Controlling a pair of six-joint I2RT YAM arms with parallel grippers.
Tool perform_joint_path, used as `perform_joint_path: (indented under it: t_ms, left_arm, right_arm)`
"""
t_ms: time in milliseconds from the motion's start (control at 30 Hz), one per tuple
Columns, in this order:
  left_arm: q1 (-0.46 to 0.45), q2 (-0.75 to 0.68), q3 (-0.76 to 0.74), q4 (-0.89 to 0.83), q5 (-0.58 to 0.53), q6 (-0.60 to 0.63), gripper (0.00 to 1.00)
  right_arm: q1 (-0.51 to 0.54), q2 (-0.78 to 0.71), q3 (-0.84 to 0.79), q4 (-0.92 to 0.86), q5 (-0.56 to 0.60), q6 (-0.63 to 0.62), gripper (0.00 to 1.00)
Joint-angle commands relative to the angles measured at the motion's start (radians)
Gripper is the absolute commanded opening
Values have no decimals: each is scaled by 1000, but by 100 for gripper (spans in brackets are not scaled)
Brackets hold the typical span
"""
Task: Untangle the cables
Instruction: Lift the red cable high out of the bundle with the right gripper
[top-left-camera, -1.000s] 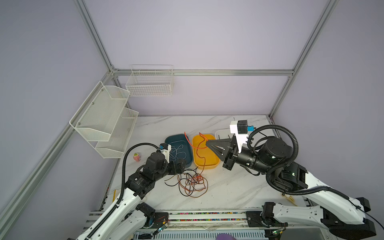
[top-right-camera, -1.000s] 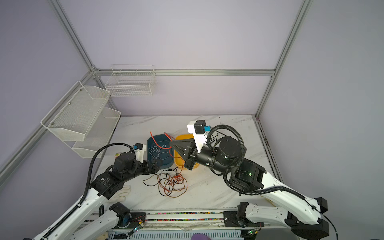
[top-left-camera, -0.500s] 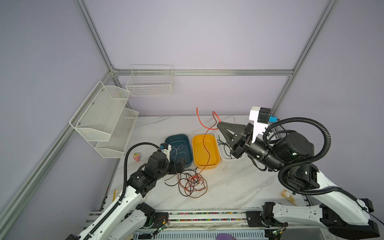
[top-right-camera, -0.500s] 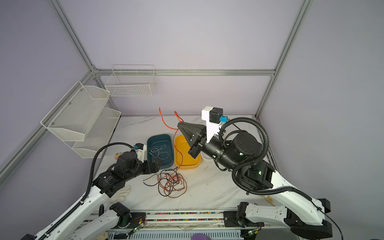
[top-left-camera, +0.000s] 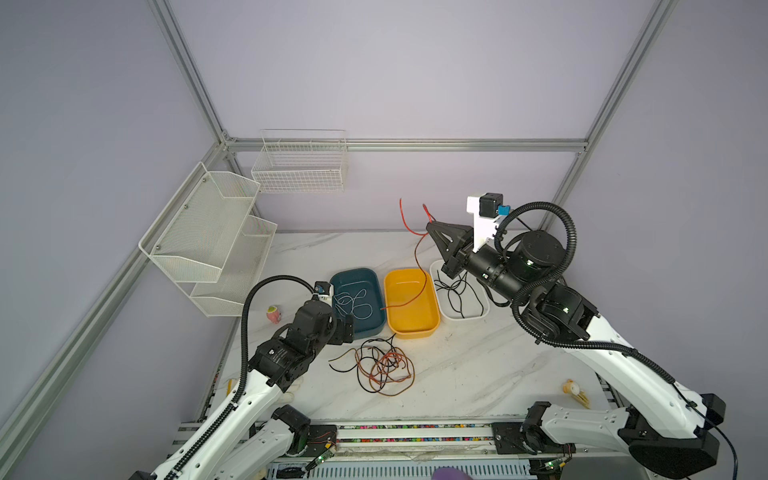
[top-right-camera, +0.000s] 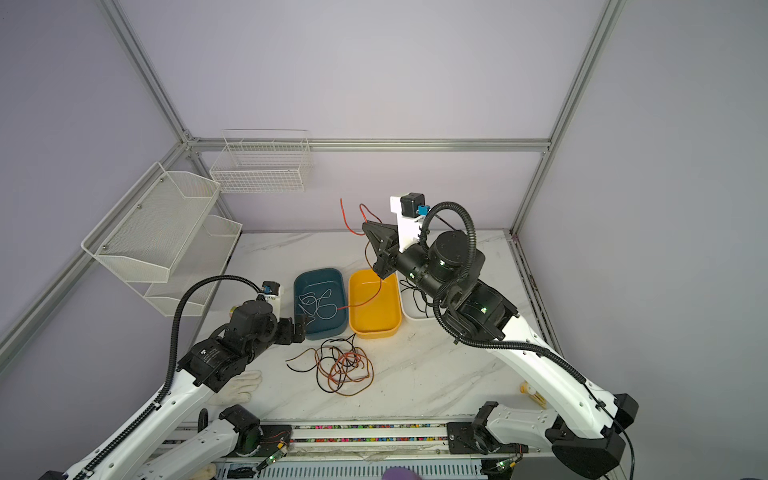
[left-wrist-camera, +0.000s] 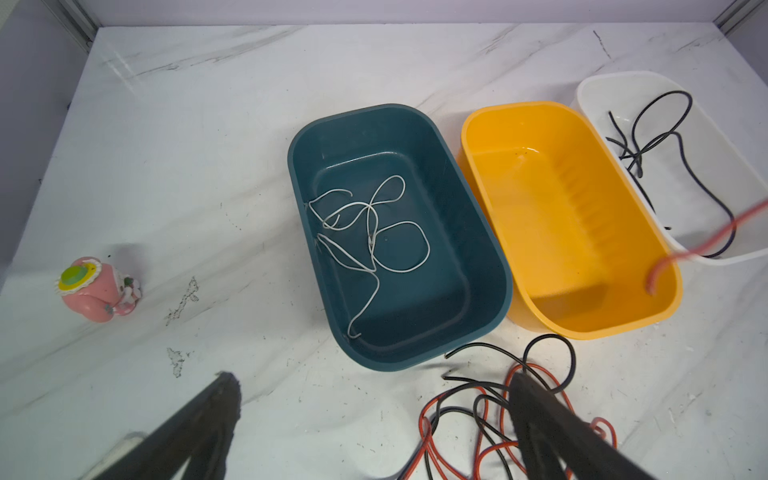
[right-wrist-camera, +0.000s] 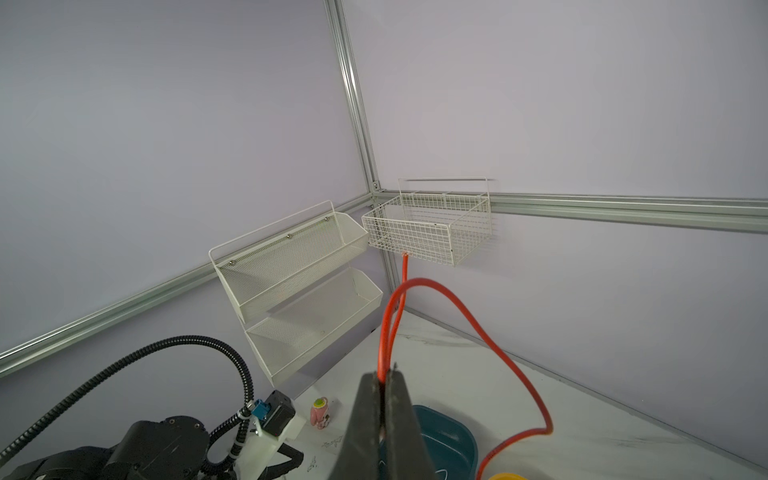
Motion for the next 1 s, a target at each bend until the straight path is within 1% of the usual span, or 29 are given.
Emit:
perform_joint_path:
  t_ms: [0,133,333,433,600,967]
  left_arm:
    - [9,-2,58,8,-51,44,100]
    - [9,-7,52,13,-54,46,100]
    - [10,-8,45,16,-58,47,100]
    - [10,-5,45,15,-52,47,100]
    - [10,-4,45,16,-51,47,100]
    - [9,1,44,19,-44,46,100]
  right_arm:
    - [-20,1,-4,30,-105,-7,0]
    - [-55,29,-39,59,-136,-2,0]
    - [-110,32,-119,124,-142,22,0]
    - [-138,37,-150,155,-163,45,0]
    - [-158,49,-180,187,-175,66,0]
    - [-186,79,-222,216,-122,85,0]
